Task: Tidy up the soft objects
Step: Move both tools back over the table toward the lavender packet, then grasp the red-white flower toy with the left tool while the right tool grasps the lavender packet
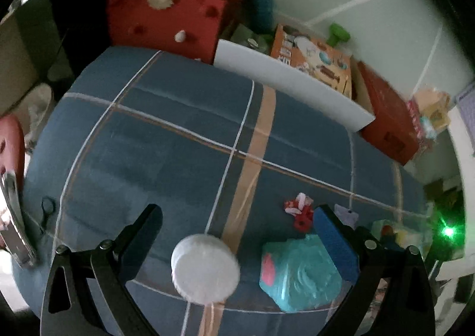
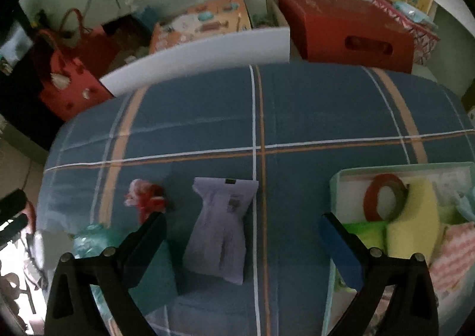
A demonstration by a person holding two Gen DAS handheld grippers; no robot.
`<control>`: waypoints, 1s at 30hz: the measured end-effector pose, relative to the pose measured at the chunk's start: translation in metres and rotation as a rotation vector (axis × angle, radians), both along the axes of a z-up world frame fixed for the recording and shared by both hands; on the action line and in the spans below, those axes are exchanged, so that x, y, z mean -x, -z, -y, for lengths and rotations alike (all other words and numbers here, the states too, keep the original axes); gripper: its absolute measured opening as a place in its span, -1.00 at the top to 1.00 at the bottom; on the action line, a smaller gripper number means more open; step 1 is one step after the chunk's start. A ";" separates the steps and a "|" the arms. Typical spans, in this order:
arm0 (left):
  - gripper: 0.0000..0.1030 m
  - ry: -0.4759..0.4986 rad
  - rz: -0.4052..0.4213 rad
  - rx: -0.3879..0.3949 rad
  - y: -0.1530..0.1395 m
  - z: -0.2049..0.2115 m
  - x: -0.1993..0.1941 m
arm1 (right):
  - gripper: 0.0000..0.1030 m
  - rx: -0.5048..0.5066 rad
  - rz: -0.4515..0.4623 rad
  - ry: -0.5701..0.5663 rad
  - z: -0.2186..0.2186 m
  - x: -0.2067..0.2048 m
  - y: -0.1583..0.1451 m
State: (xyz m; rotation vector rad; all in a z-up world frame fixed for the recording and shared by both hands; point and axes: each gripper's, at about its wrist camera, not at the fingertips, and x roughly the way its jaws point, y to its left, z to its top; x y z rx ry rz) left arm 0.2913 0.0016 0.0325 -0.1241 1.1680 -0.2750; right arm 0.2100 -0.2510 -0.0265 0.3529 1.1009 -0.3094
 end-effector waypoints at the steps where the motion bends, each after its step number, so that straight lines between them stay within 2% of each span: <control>1: -0.96 0.018 0.003 -0.030 0.001 0.009 -0.005 | -1.00 0.005 -0.010 0.003 0.000 -0.003 0.003; 11: -0.96 0.189 -0.081 -0.091 0.029 0.071 -0.024 | -1.00 0.028 -0.061 0.007 0.003 -0.015 0.027; 21: -0.95 0.247 -0.143 -0.146 0.055 0.102 -0.035 | -0.98 0.009 -0.054 0.004 0.008 -0.018 0.040; 23: -0.91 0.259 -0.162 -0.148 0.060 0.108 -0.038 | -0.94 0.003 -0.052 0.003 0.009 -0.018 0.042; 26: -0.74 0.275 -0.177 -0.163 0.063 0.114 -0.040 | -0.83 -0.005 -0.048 0.019 0.012 -0.016 0.042; 30: -0.71 0.291 -0.189 -0.178 0.067 0.123 -0.042 | -0.69 -0.018 -0.031 0.024 0.017 -0.012 0.037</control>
